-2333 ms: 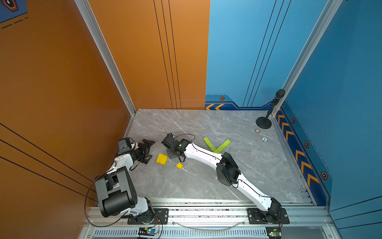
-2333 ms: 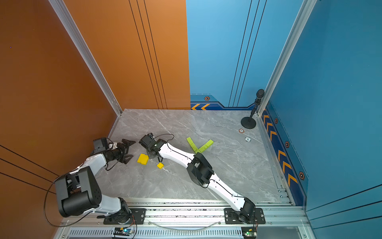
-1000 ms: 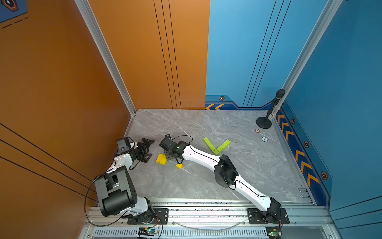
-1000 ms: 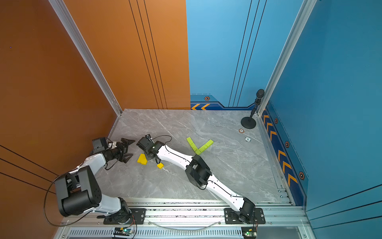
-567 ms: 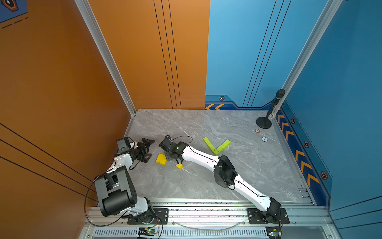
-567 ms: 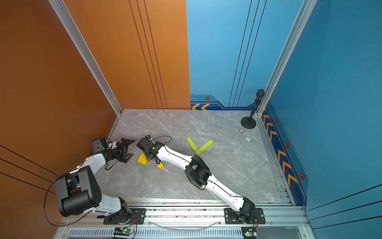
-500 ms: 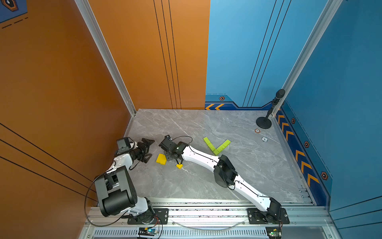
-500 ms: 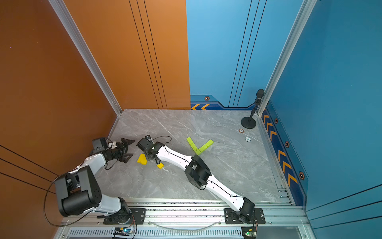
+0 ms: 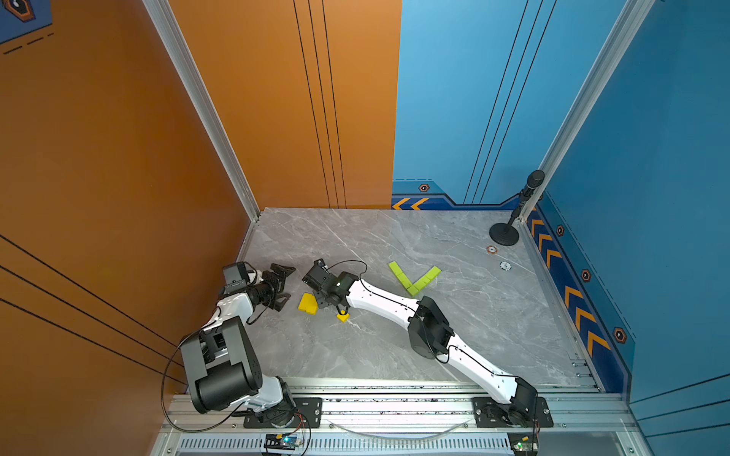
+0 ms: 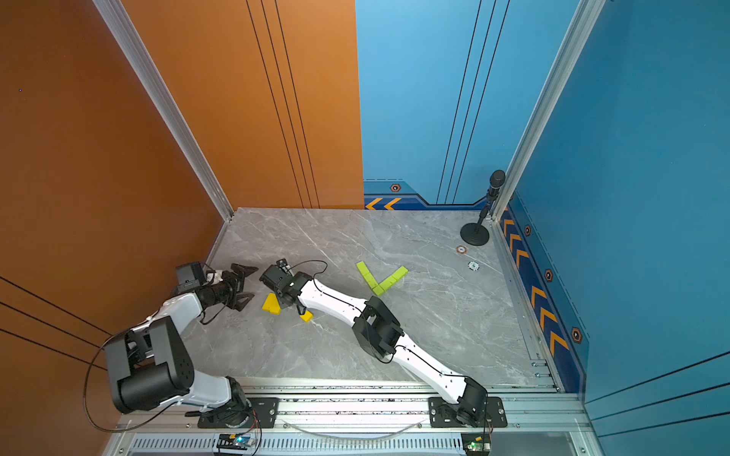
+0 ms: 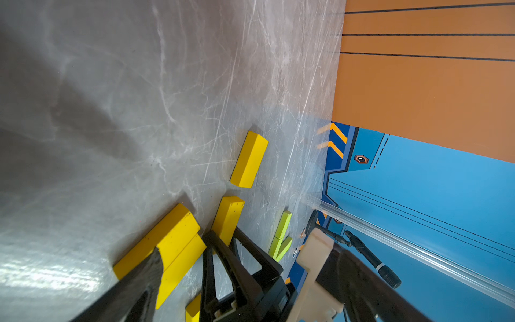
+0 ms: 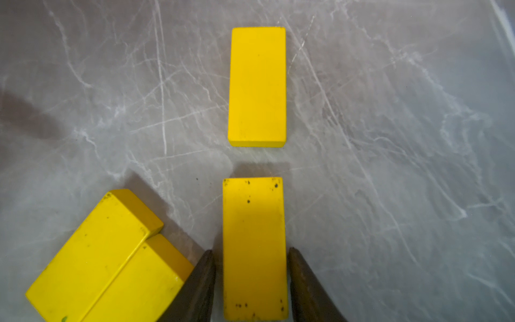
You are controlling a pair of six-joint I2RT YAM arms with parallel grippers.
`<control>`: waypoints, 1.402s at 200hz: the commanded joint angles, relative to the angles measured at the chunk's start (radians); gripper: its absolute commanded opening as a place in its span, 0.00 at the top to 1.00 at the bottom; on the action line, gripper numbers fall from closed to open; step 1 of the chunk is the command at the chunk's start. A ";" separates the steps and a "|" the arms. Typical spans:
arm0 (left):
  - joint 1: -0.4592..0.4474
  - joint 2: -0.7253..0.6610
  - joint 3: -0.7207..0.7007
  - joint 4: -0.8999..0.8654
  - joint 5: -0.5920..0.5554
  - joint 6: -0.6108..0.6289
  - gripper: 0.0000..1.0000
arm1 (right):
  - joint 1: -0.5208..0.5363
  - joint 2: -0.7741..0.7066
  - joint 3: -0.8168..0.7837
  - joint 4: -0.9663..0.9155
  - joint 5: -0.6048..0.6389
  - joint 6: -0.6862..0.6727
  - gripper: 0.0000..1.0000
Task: Assemble the letter v with building blocks
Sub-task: Assemble the building block at the center of the board.
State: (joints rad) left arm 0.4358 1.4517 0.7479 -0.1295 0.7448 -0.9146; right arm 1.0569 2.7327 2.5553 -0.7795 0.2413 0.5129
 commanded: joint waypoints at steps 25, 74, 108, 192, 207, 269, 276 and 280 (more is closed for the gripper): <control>0.010 -0.007 0.002 -0.003 0.019 -0.003 0.02 | 0.026 -0.067 -0.082 -0.074 0.024 -0.001 0.55; 0.010 -0.007 0.002 -0.002 0.019 -0.003 0.02 | 0.023 -0.066 -0.087 -0.065 0.037 0.010 0.58; 0.010 -0.007 0.001 -0.002 0.019 -0.002 0.02 | 0.014 -0.045 -0.087 -0.057 0.047 0.013 0.59; 0.011 -0.001 0.004 -0.002 0.019 -0.004 0.02 | 0.002 -0.019 -0.087 -0.046 0.030 -0.025 0.67; 0.011 -0.001 0.003 -0.002 0.018 -0.004 0.02 | 0.002 -0.017 -0.087 -0.042 0.025 -0.025 0.67; 0.012 -0.001 0.004 -0.003 0.019 -0.005 0.02 | 0.005 -0.013 -0.080 -0.031 0.029 -0.006 0.67; 0.013 -0.001 0.004 -0.003 0.019 -0.005 0.02 | 0.006 -0.012 -0.075 -0.030 0.029 -0.002 0.68; 0.013 -0.001 0.004 -0.002 0.019 -0.005 0.02 | 0.005 -0.011 -0.072 -0.030 0.030 -0.001 0.67</control>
State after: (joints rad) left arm 0.4385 1.4513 0.7479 -0.1295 0.7452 -0.9146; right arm 1.0649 2.6869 2.4866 -0.7994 0.2634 0.5026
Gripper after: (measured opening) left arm 0.976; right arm 0.326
